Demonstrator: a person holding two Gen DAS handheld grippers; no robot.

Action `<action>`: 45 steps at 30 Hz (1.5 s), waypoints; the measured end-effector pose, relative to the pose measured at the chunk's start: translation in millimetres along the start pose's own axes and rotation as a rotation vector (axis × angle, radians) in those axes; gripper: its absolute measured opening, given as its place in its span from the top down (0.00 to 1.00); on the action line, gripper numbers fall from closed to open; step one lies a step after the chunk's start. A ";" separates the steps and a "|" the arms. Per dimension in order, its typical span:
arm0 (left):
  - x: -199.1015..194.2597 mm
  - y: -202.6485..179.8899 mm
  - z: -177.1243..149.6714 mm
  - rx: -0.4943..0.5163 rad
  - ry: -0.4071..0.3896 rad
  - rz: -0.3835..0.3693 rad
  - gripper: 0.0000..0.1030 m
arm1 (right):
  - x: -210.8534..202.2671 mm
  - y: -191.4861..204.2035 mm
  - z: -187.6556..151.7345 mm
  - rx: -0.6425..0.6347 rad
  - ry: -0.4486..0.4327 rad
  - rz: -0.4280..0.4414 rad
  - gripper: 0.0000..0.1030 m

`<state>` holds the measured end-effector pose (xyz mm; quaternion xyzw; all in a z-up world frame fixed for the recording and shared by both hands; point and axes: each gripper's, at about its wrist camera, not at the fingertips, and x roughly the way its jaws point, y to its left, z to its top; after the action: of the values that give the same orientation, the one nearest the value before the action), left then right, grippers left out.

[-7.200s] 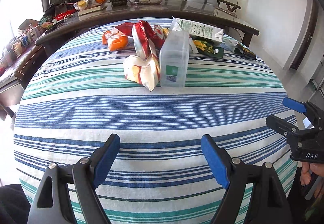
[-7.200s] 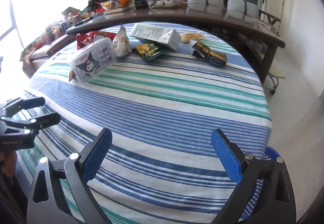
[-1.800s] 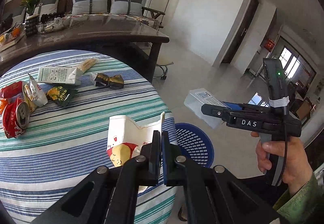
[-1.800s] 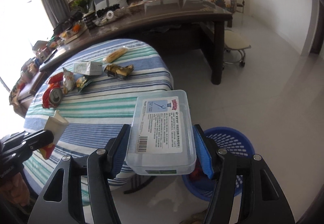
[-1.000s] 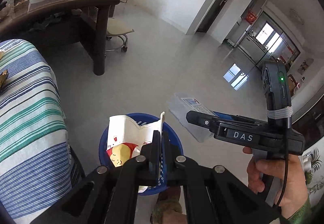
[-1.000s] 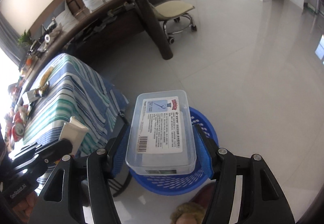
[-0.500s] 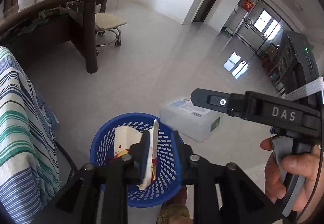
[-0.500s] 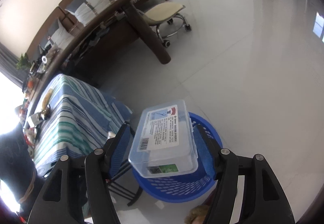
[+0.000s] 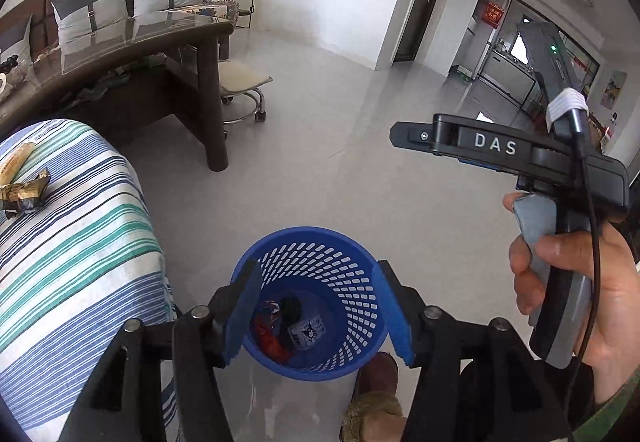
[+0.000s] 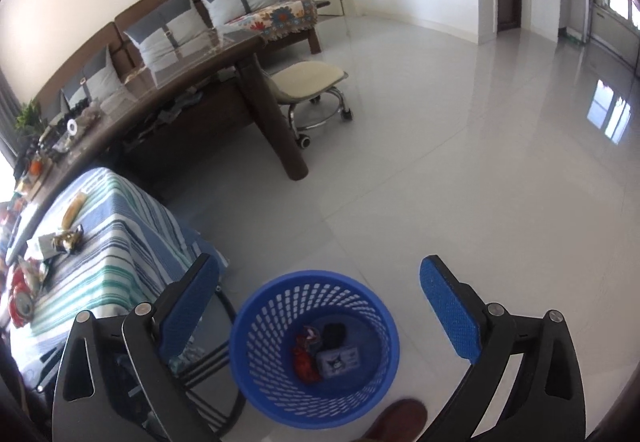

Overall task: Collect trash
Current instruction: 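Open the left tool over the basket while the right tool releases the clear box inside, then move both open tools back over the striped table toward the trash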

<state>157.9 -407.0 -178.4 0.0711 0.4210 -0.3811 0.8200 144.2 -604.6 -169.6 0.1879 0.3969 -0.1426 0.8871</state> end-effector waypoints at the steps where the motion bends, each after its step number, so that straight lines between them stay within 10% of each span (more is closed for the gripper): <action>1: -9.6 3.9 -6.5 -0.007 -0.005 0.004 0.42 | -2.3 6.4 -0.4 -0.020 -0.012 -0.008 0.02; 26: -191.1 238.0 -165.9 -0.375 -0.003 0.524 0.35 | -11.0 318.9 -152.8 -0.663 0.081 0.365 0.02; 31: -193.8 258.9 -166.8 -0.403 0.017 0.556 0.15 | 0.0 340.8 -164.3 -0.675 0.136 0.382 0.02; 45: -169.5 309.6 -129.2 -0.423 0.013 0.577 0.00 | 6.1 348.1 -165.0 -0.695 0.146 0.317 0.00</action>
<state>227.6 -38.2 -197.6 0.0182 0.4583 -0.0378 0.8878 180.8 -222.2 -199.1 -0.0552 0.4497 0.1528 0.8783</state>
